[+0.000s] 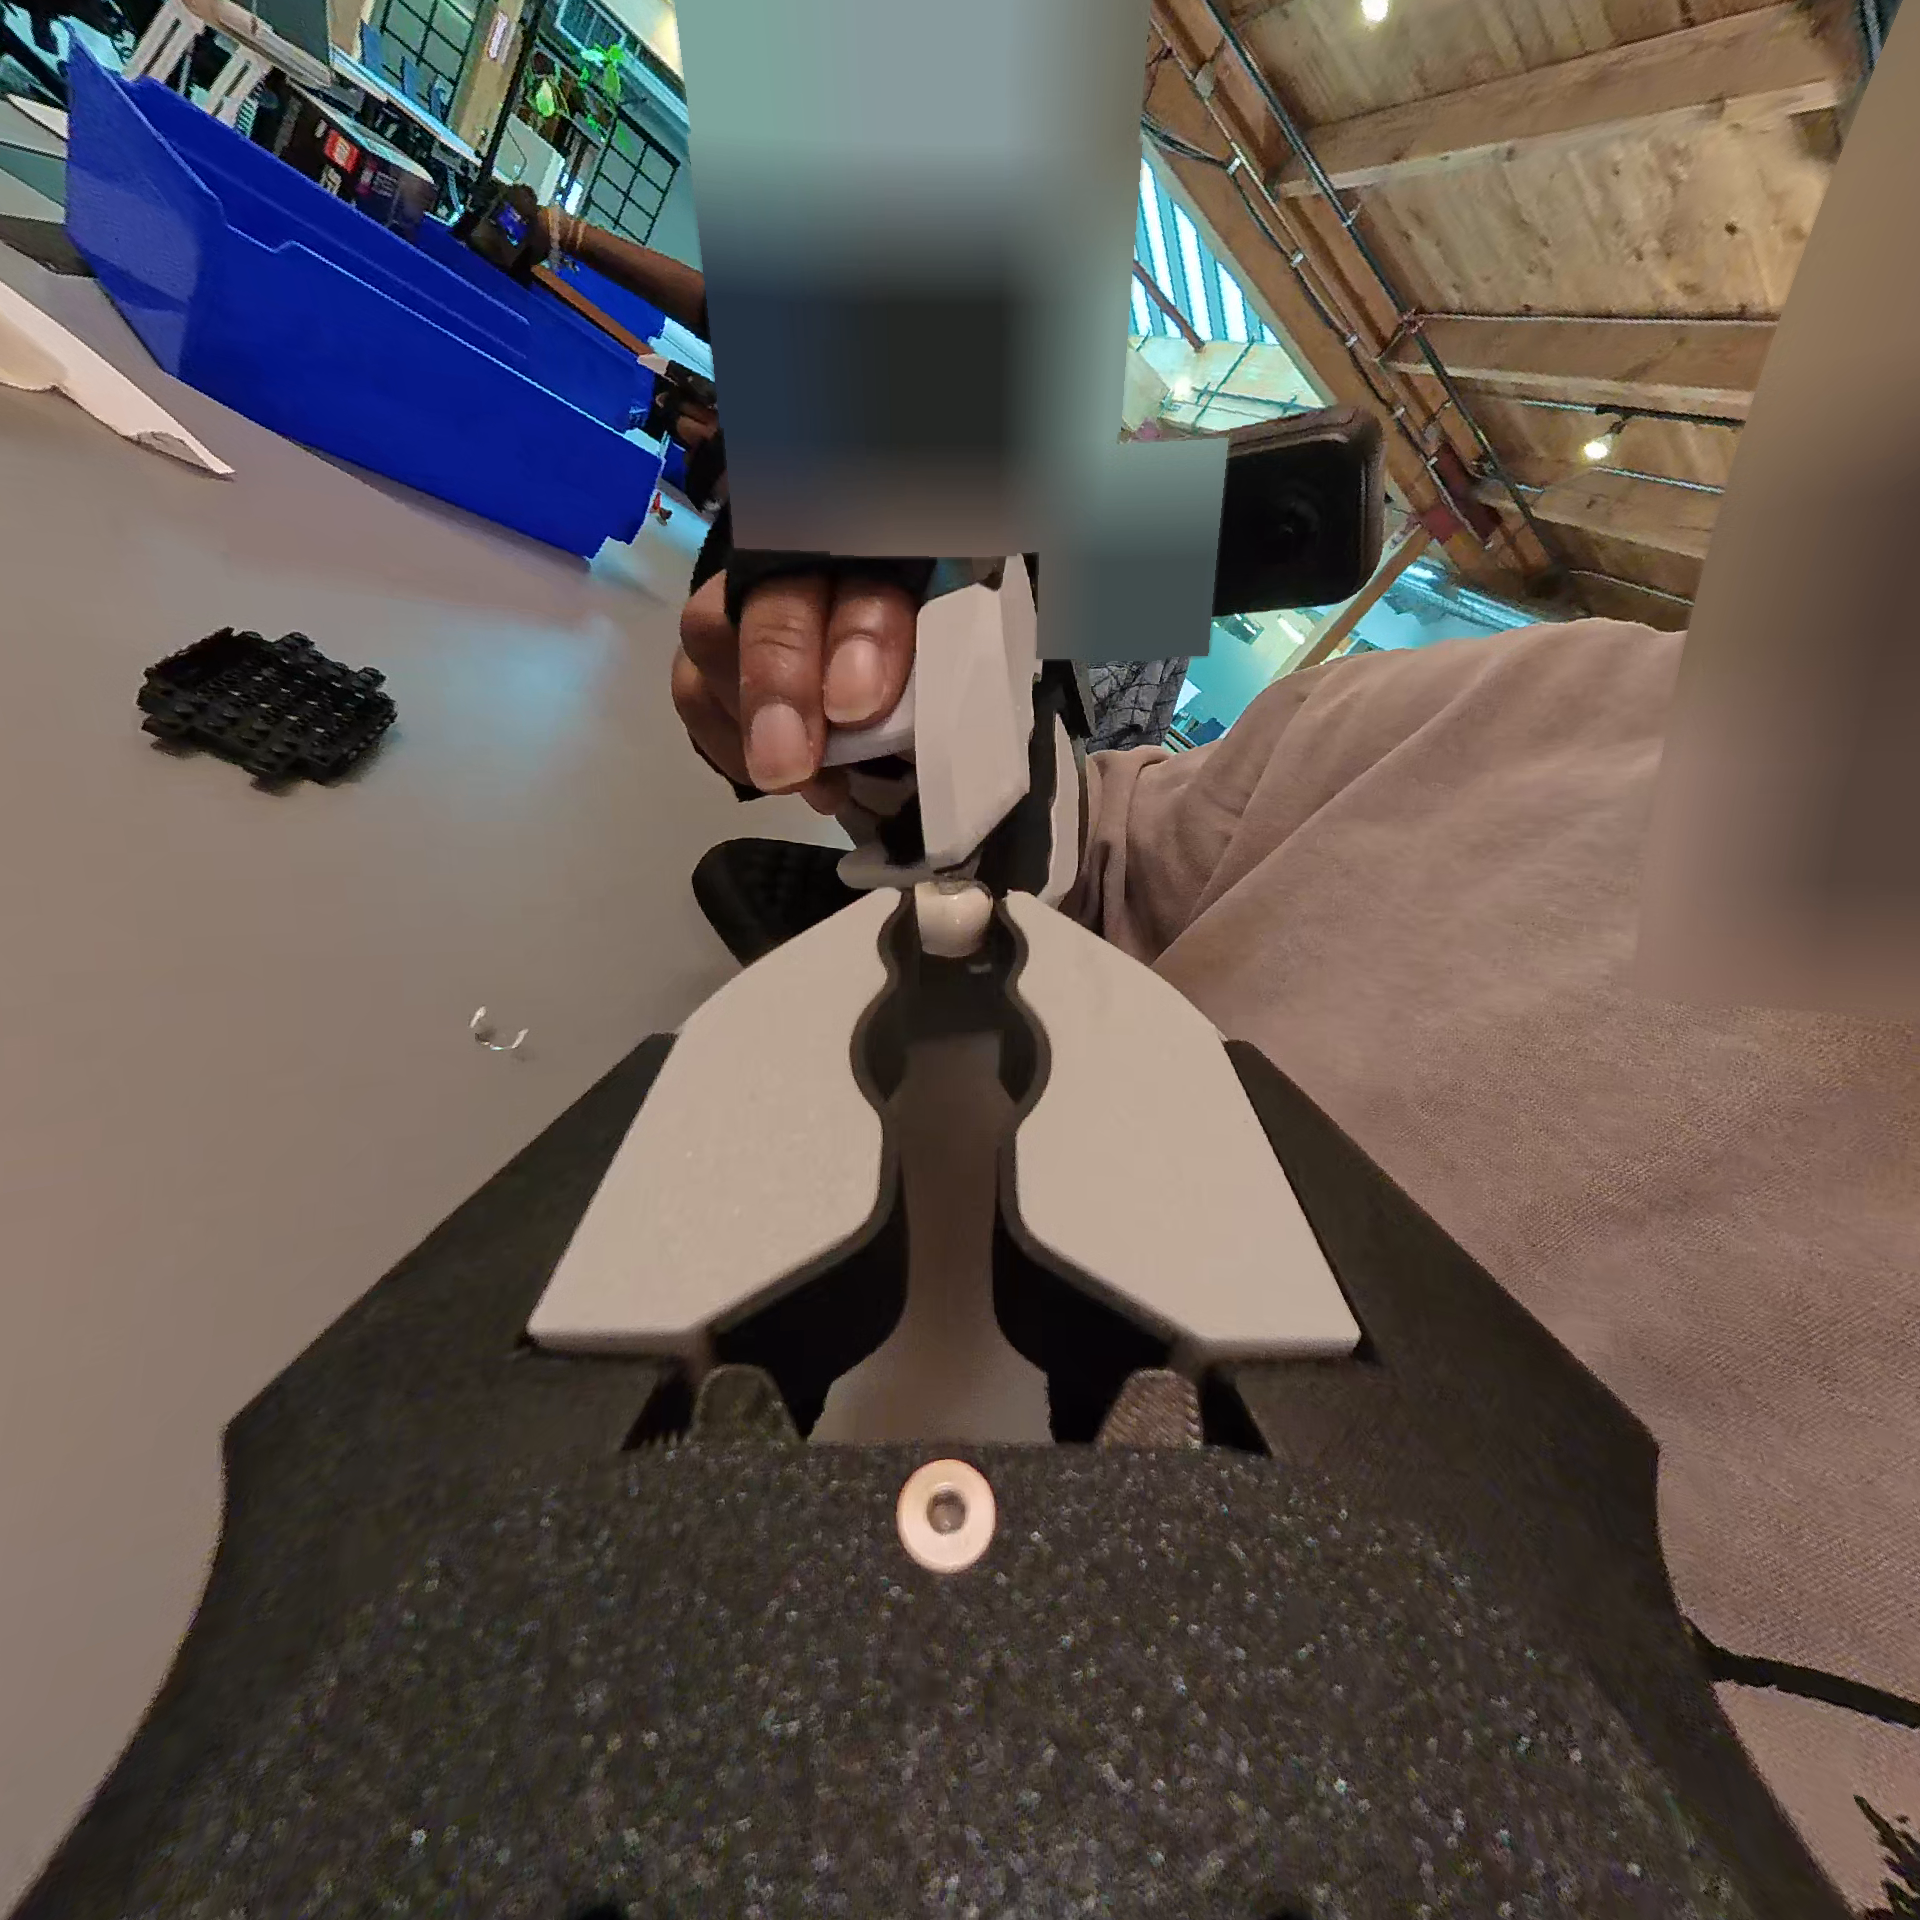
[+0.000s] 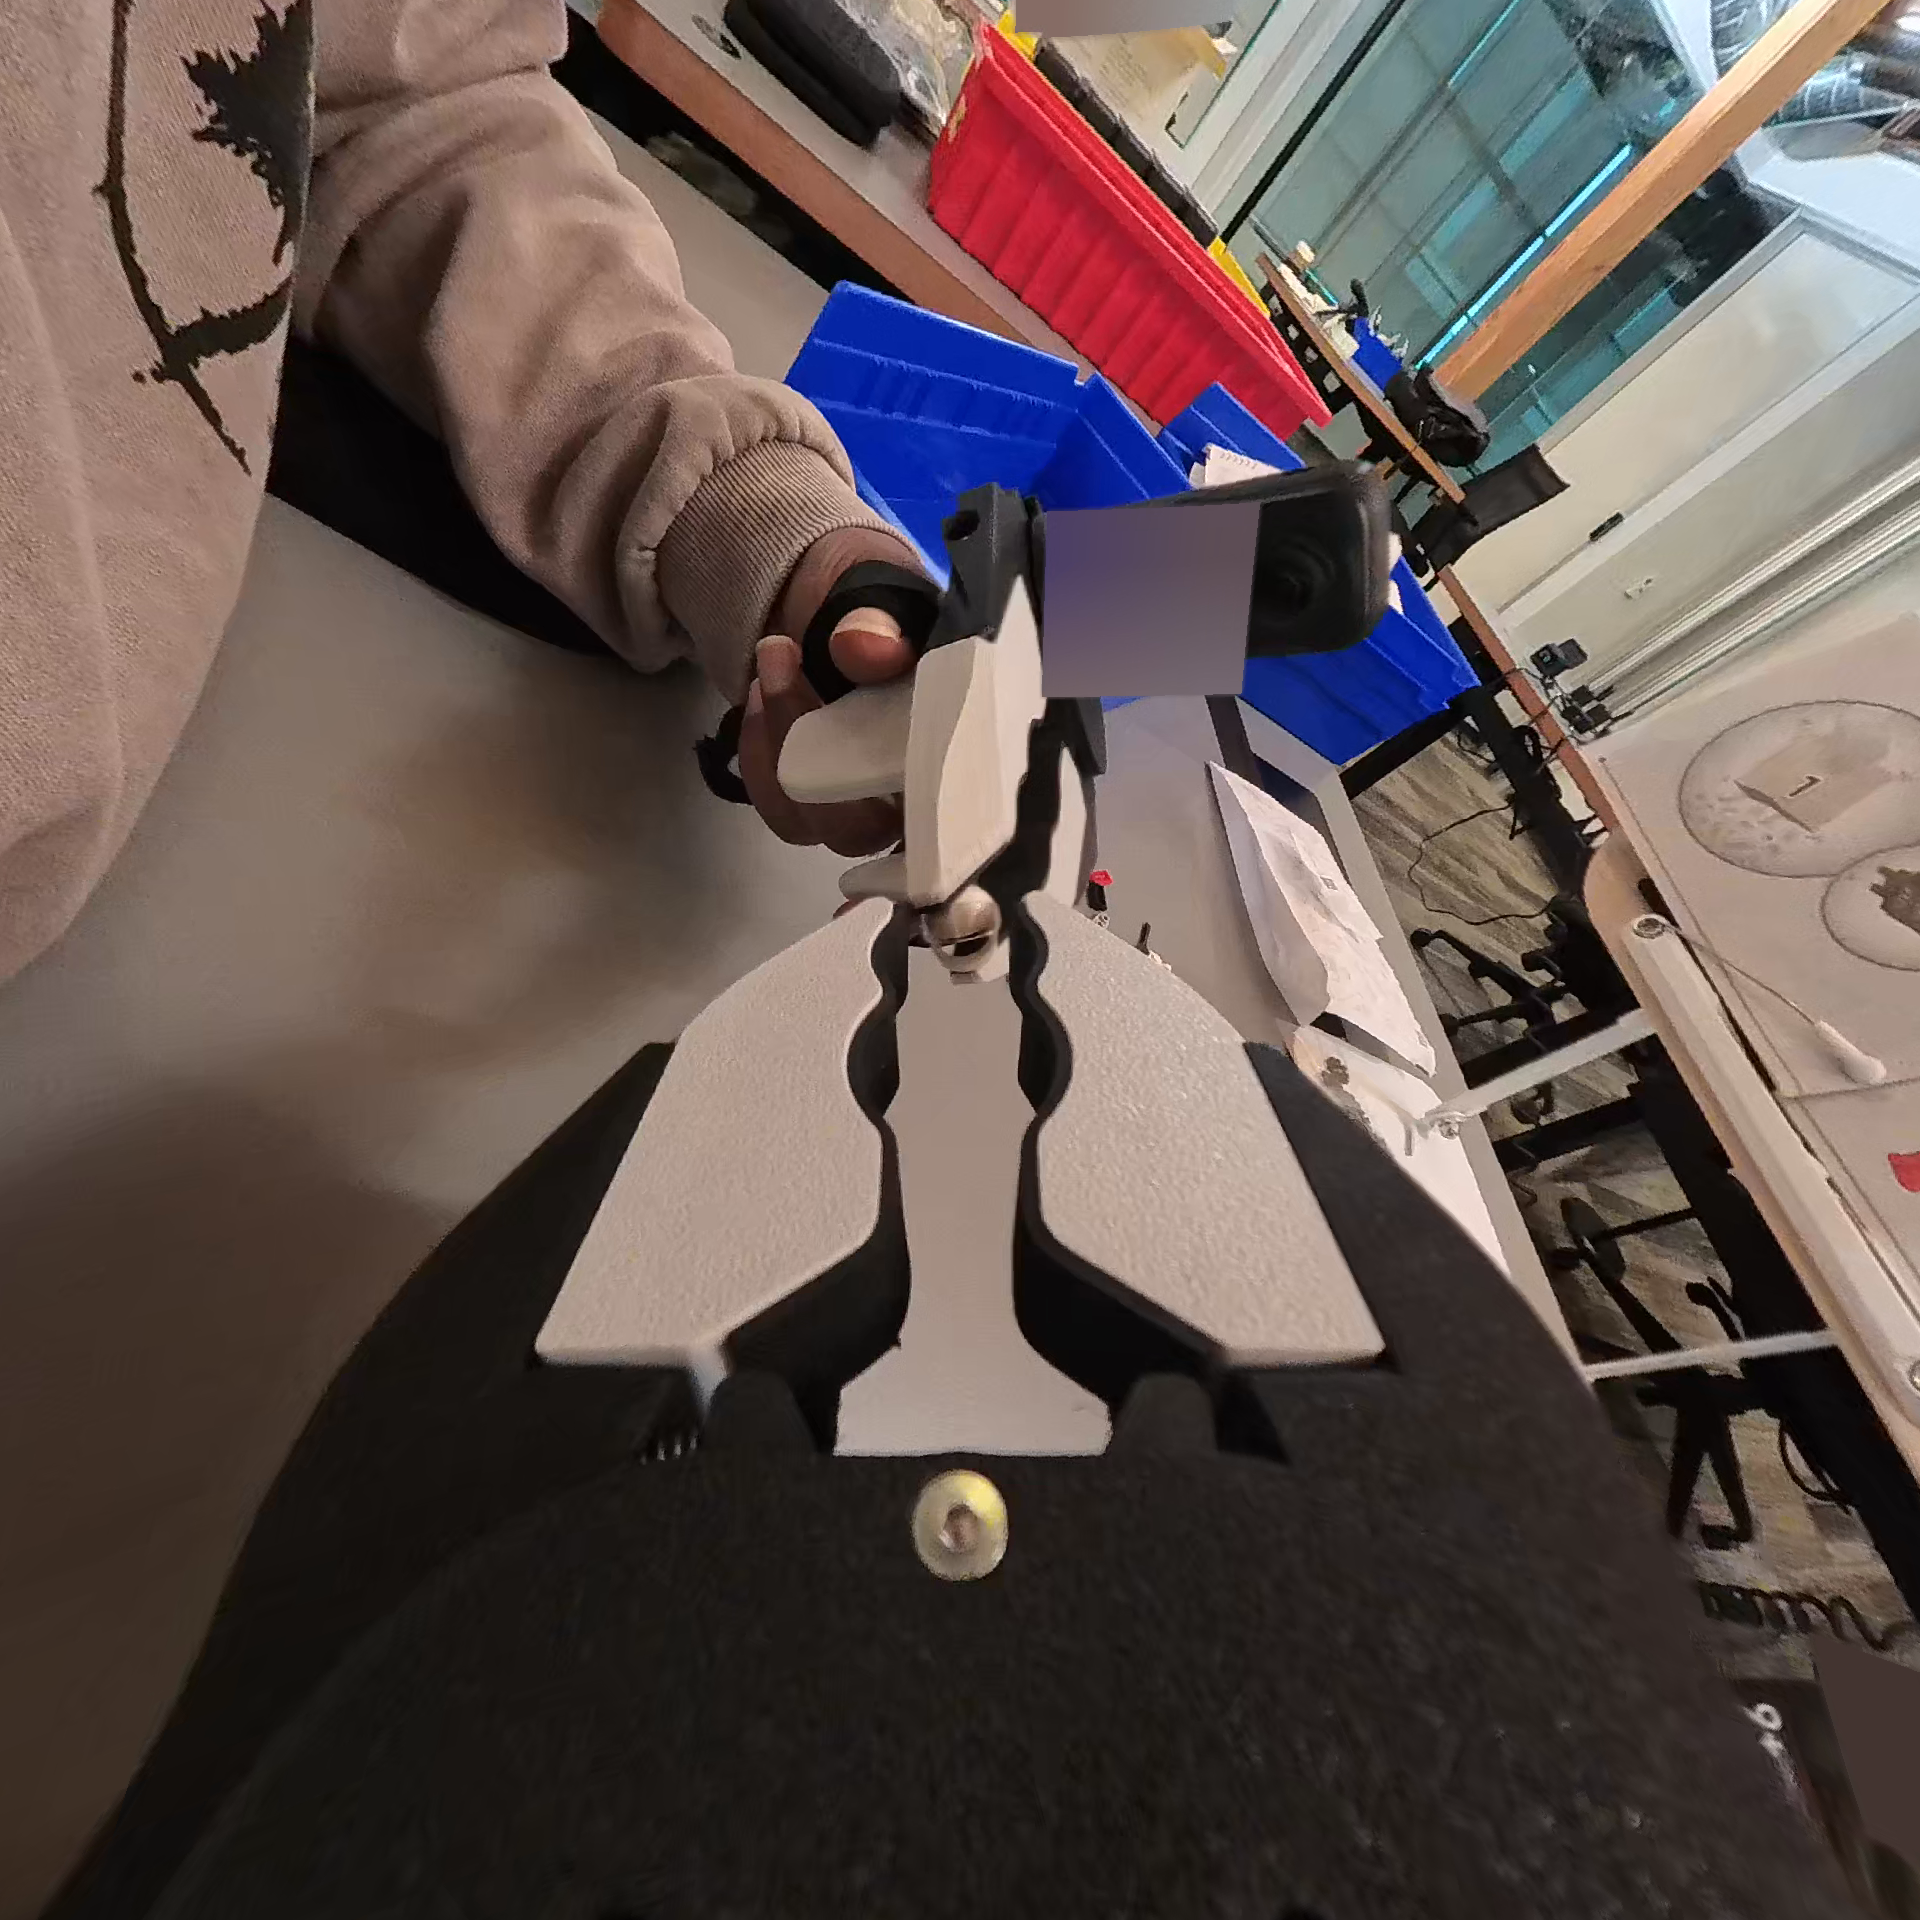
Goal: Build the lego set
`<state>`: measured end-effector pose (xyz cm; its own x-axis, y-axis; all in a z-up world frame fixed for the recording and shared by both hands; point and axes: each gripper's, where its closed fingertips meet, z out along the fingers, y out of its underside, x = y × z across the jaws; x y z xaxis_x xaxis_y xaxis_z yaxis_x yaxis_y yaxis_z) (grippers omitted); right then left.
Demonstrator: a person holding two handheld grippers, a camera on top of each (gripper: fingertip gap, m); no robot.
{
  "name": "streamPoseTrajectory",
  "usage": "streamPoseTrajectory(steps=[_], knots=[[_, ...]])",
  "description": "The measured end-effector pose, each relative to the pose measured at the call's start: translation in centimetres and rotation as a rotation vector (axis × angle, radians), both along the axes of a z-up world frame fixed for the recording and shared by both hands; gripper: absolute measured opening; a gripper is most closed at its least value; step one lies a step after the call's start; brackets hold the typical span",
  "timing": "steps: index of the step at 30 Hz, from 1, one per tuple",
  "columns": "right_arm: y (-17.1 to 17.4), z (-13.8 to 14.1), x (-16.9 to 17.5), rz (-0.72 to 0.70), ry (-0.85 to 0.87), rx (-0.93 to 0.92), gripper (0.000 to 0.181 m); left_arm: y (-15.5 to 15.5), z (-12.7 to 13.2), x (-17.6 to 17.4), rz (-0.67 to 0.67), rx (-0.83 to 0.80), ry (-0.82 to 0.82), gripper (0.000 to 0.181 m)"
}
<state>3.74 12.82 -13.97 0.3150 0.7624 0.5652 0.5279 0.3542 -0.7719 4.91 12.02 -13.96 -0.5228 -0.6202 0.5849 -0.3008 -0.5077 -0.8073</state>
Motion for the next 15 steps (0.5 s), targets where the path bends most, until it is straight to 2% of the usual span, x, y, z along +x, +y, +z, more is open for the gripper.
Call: streamPoseTrajectory(steps=[12, 15], knots=[[0.38, -0.18, 0.43, -0.028, -0.008, 0.043, 0.012, 0.08, 0.39, -0.18, -0.031, -0.081, -0.008, 0.012], [0.19, 0.07, 0.28, -0.018, 0.012, 0.037, 0.016, 0.16, 0.29, -0.14, -0.03, -0.086, -0.005, 0.012]])
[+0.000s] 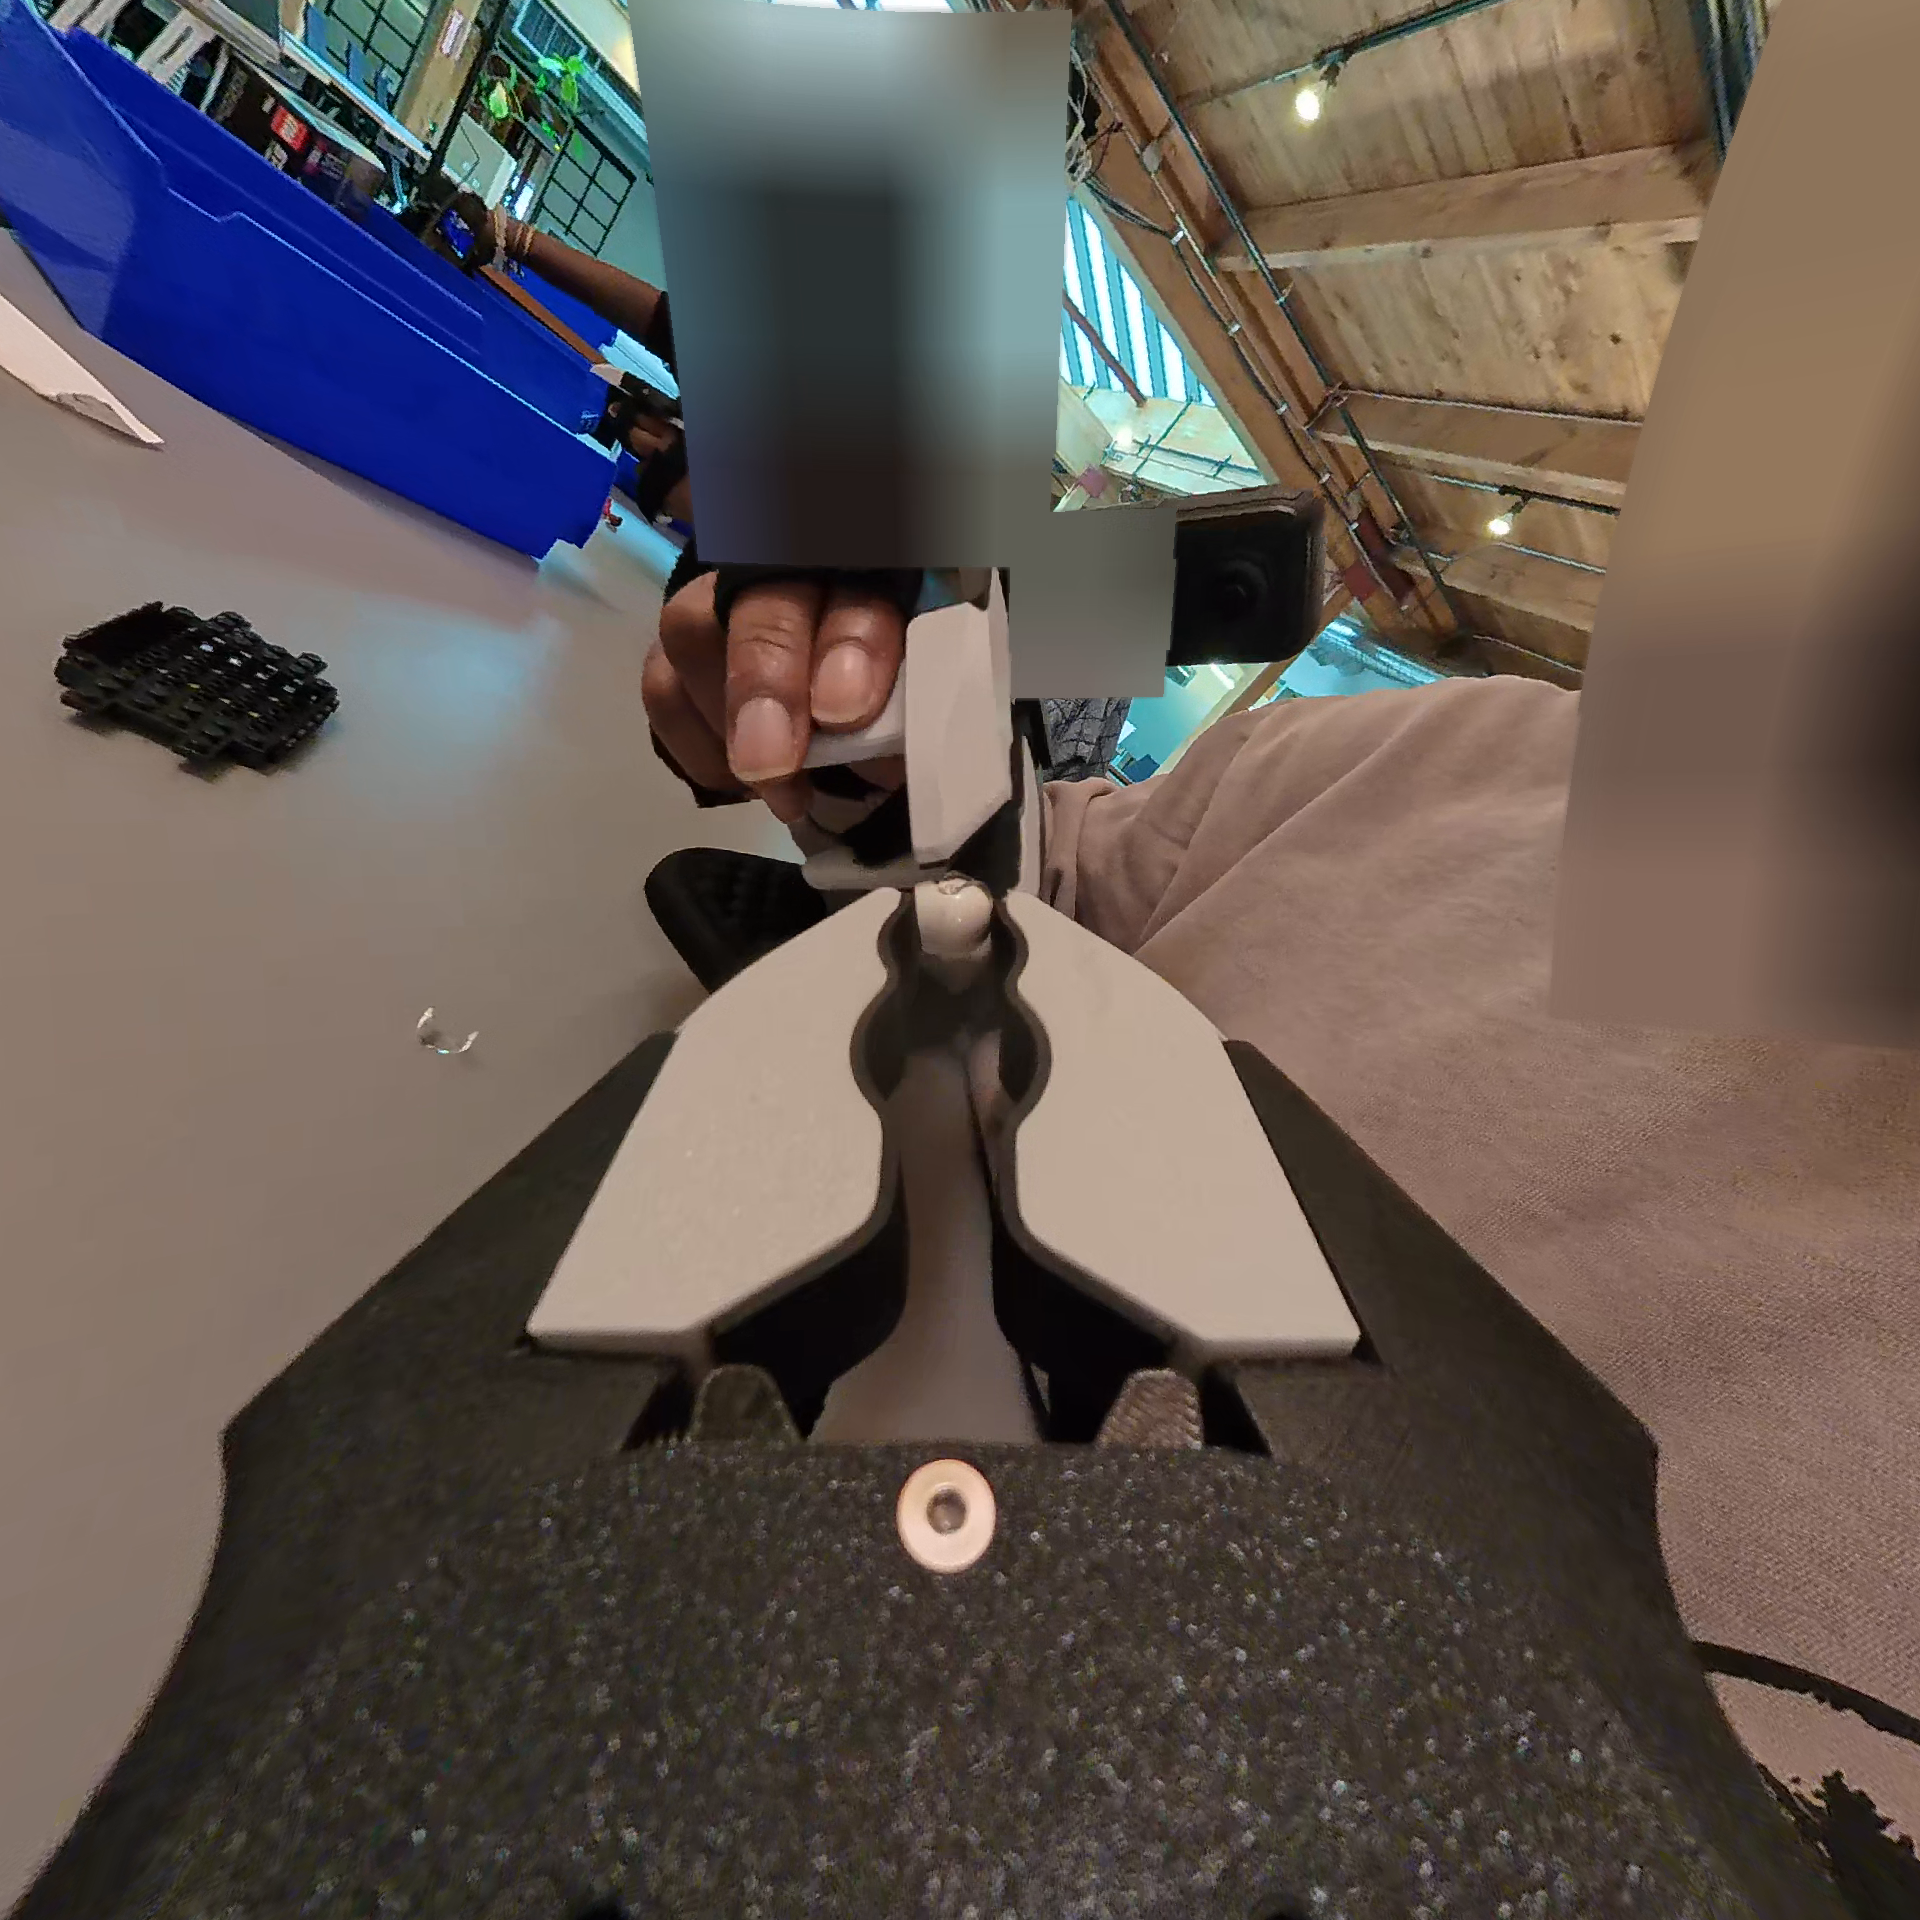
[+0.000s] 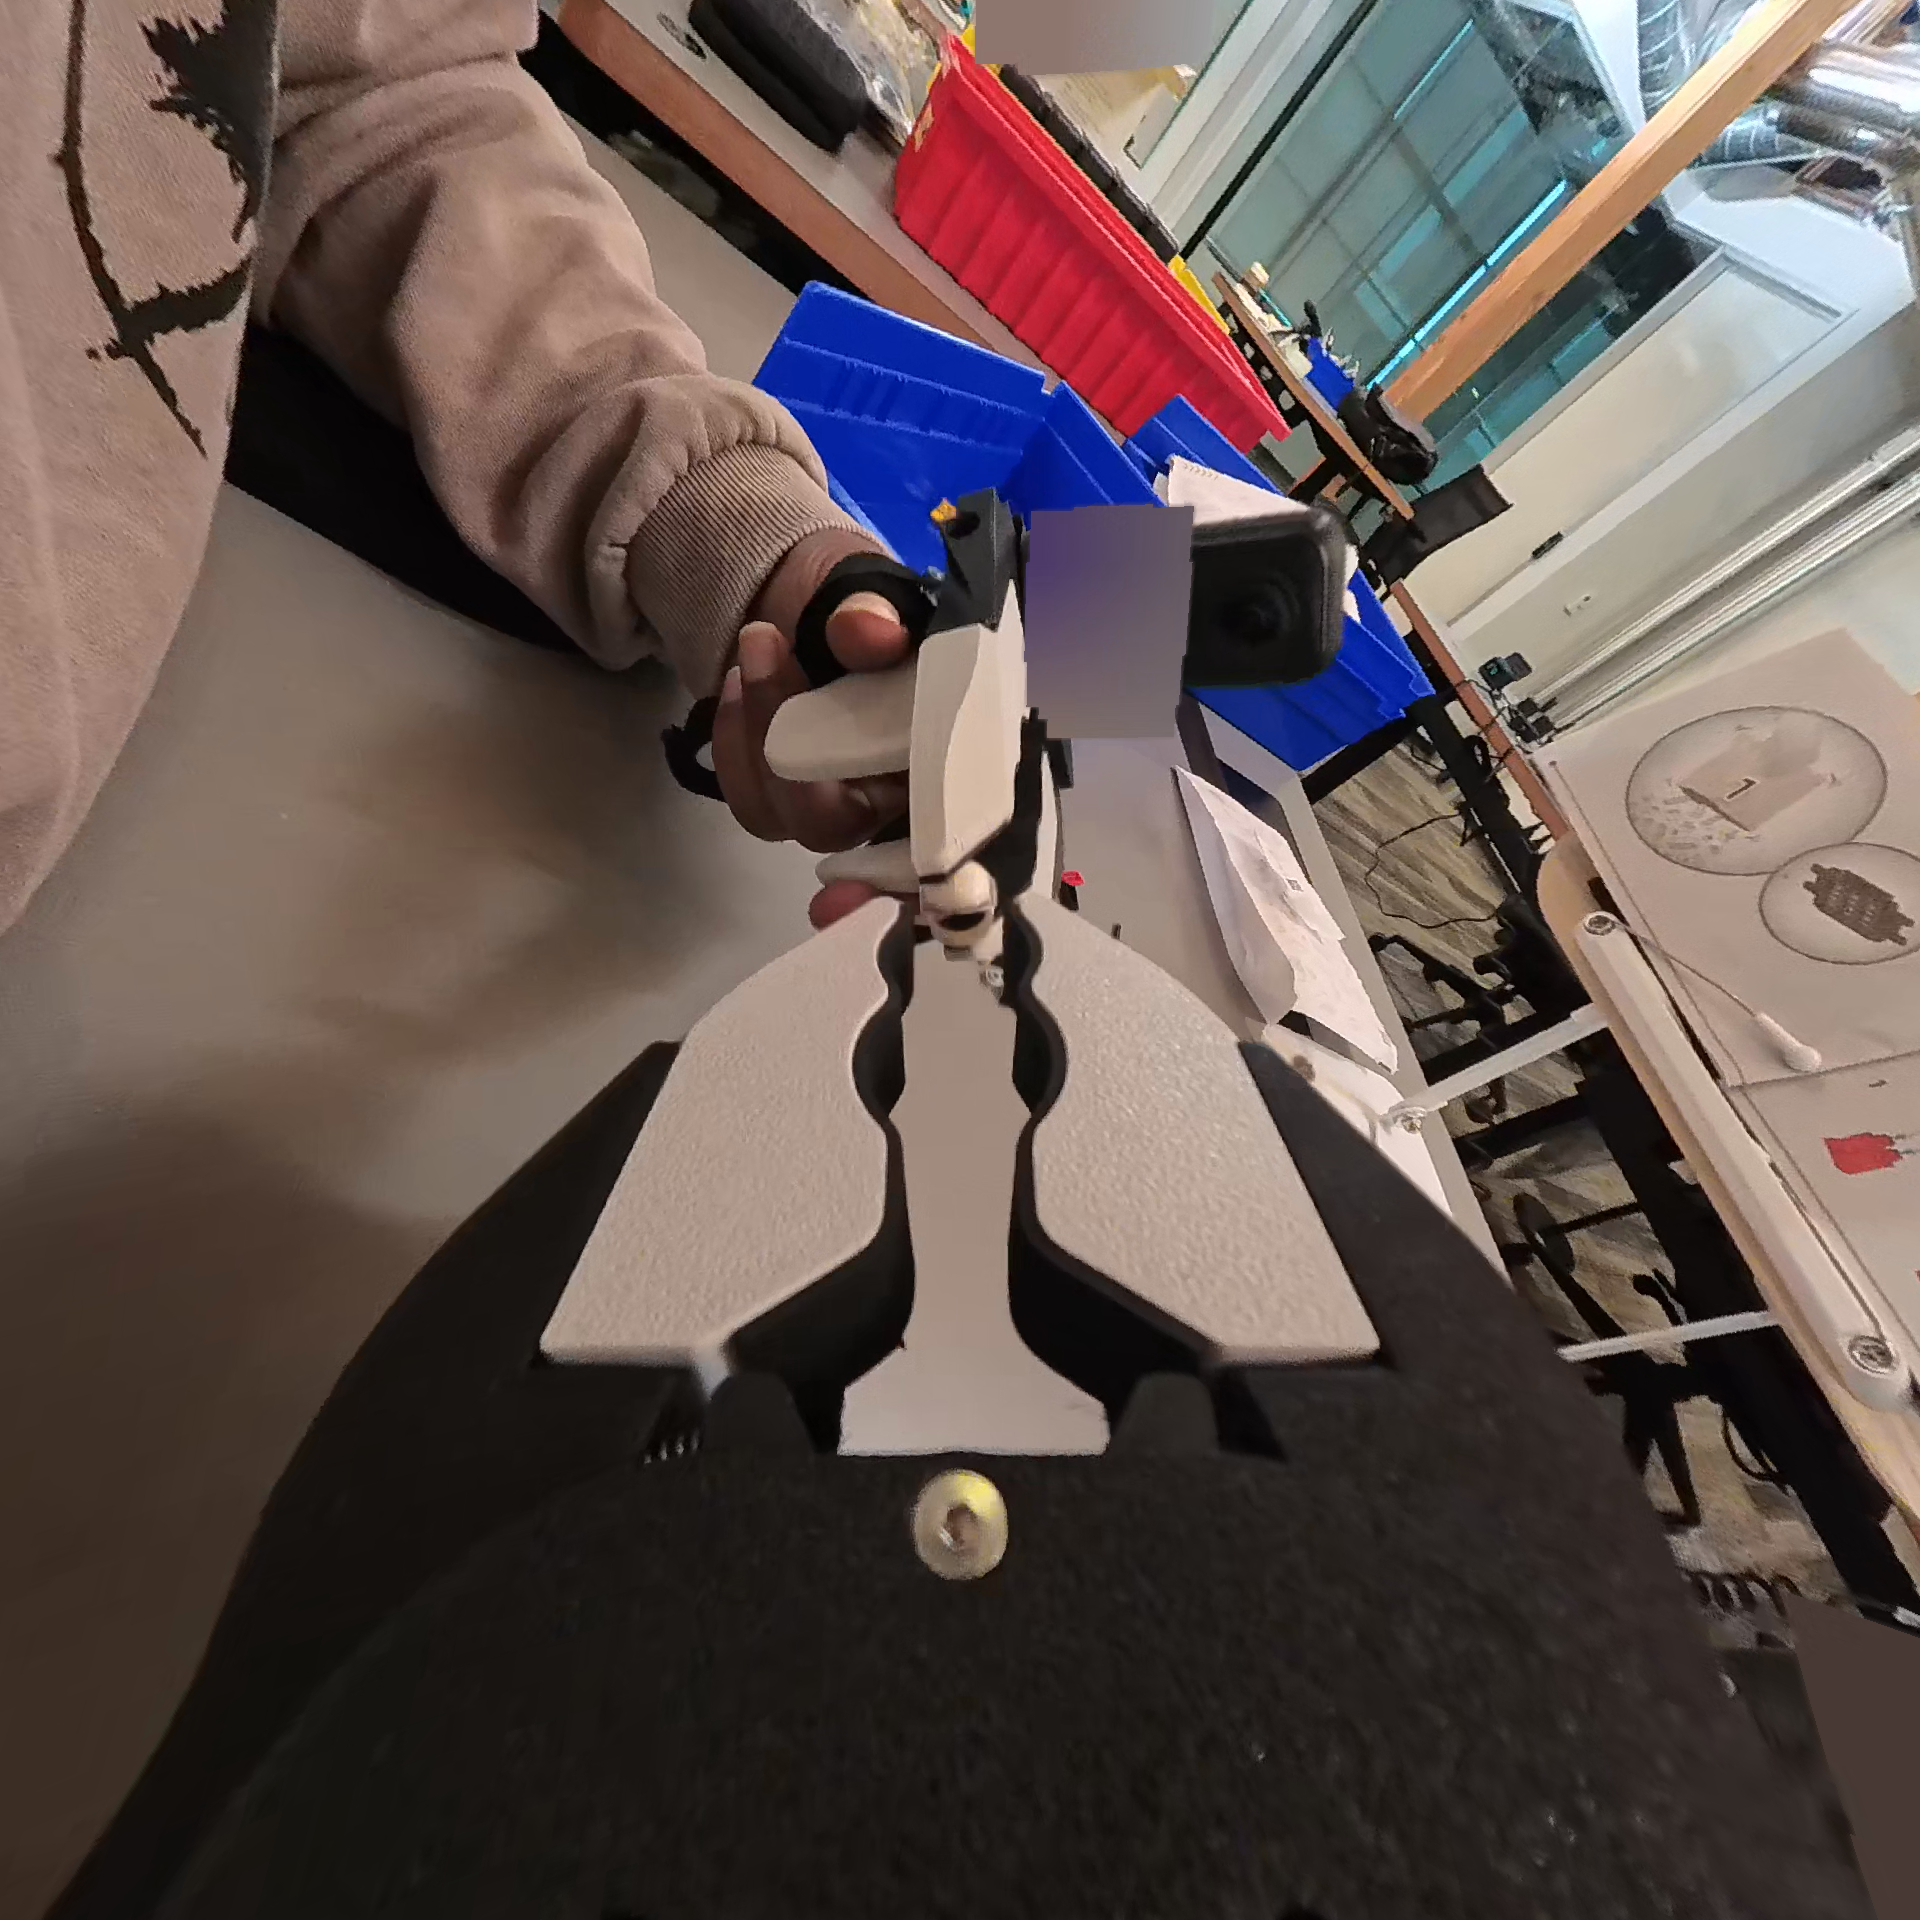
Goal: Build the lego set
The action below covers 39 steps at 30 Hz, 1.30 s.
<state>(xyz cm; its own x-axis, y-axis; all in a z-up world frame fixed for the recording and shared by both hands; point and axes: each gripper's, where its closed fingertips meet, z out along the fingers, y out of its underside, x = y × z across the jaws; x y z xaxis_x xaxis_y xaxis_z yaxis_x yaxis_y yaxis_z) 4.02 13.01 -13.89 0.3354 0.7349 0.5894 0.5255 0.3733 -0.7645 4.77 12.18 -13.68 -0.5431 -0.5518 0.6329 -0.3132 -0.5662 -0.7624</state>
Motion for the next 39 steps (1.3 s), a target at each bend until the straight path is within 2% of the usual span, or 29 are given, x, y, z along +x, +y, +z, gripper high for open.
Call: streamPoseTrajectory(steps=[7, 12, 15, 17, 23, 27, 33, 35, 39], knots=[[0.3, -0.6, -0.5, -0.012, -0.072, 0.03, 0.015, -0.1, -0.5, 0.2, -0.015, -0.02, 0.034, 0.012], [0.8, -0.7, -0.4, -0.037, -0.053, 0.026, 0.014, 0.3, -0.6, 0.4, 0.003, -0.034, 0.042, 0.012], [1.7, -0.5, 0.3, -0.081, 0.006, 0.003, 0.014, 1.3, -0.3, 0.4, 0.048, -0.054, 0.02, 0.019], [2.7, -0.1, 1.4, -0.127, 0.082, -0.029, 0.014, 2.8, -0.3, 0.7, 0.143, -0.019, 0.01, 0.02], [7.2, 1.6, 7.3, -0.403, 0.305, -0.132, 0.014, 7.7, -0.4, 0.3, 0.504, 0.258, -0.019, 0.009], [10.7, 1.0, 11.9, -0.609, 0.394, -0.237, 0.014, 9.5, -0.4, -0.1, 0.644, 0.376, -0.008, 0.002], [16.7, -1.3, 19.2, -0.95, 0.565, -0.401, 0.014, 10.5, -1.6, -0.1, 0.734, 0.528, 0.031, 0.0], [18.1, -1.7, 20.5, -1.043, 0.609, -0.402, 0.014, 10.7, -1.8, 0.0, 0.751, 0.574, 0.033, 0.0], [20.0, -3.4, 21.2, -1.189, 0.577, -0.37, 0.014, 10.7, -1.6, -0.1, 0.775, 0.622, 0.026, 0.001]])
